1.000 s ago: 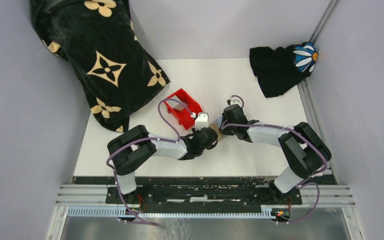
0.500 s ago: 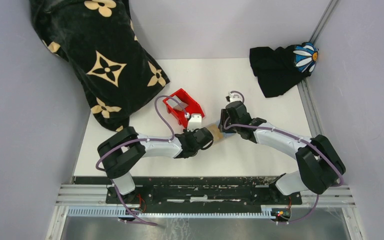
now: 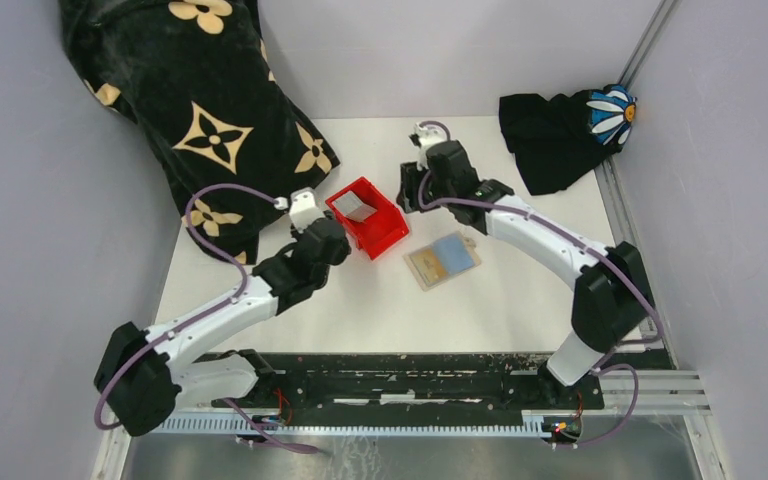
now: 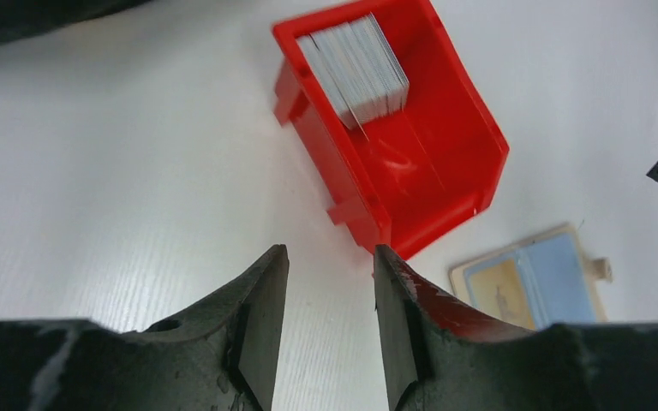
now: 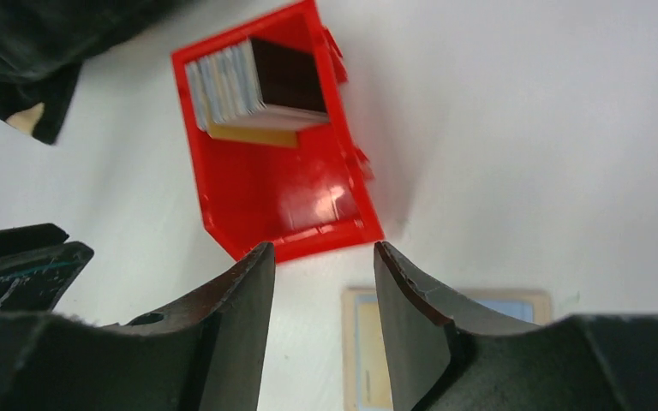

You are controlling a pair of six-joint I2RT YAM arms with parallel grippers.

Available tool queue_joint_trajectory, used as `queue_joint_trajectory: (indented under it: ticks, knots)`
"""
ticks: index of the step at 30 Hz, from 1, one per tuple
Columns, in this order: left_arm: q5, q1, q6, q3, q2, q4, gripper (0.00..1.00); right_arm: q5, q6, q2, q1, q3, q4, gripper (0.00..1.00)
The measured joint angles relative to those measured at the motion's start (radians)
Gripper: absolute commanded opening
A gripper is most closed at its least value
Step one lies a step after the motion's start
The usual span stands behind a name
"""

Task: Put the credit cards into the card holder
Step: Insert the credit card into the card holder, then pick up the credit card from the storage box.

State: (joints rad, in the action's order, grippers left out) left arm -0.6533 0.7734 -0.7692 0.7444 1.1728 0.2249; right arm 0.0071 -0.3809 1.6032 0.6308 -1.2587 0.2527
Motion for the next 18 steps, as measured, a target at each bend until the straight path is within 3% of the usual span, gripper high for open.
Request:
queue_joint_trajectory:
  ticks: [7,18]
  knots:
    - [0.008,-0.131,-0.021,-0.102,-0.108,-0.069,0.53,-0.078,0.076,0.289,0.046,-0.356,0.071,0.55]
    - [0.119,-0.230,-0.150,-0.175,0.015,-0.241,0.53,-0.143,0.130,0.649,0.067,-0.752,0.225,0.56]
